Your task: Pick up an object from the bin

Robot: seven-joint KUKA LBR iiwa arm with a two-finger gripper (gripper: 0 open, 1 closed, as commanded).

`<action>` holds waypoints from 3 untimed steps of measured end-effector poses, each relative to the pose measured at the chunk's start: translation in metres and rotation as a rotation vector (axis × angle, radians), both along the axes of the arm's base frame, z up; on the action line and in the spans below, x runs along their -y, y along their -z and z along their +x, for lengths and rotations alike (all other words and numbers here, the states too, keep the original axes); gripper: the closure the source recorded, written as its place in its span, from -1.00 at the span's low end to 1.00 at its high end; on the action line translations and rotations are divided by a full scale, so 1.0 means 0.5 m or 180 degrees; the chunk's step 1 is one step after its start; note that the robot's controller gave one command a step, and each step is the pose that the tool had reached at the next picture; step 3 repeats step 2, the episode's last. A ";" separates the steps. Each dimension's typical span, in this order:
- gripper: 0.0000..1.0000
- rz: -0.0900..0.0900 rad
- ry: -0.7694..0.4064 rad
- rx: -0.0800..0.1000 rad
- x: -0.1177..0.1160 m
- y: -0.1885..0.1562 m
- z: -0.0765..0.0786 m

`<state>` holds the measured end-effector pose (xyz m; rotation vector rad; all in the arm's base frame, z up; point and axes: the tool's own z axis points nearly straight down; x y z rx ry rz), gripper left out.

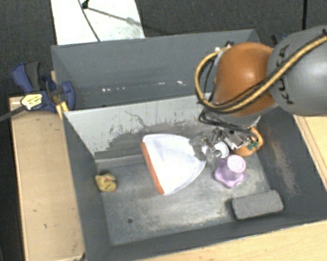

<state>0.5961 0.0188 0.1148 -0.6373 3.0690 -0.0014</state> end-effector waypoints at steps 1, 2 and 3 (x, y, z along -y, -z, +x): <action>1.00 0.0000 0.0008 -0.0002 -0.001 -0.067 0.002; 1.00 0.0000 0.0018 -0.0005 0.000 -0.128 0.002; 1.00 0.0000 0.0018 -0.0005 0.000 -0.128 0.002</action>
Offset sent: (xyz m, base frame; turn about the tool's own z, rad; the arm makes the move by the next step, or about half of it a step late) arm -0.0002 -0.0002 0.0628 0.0000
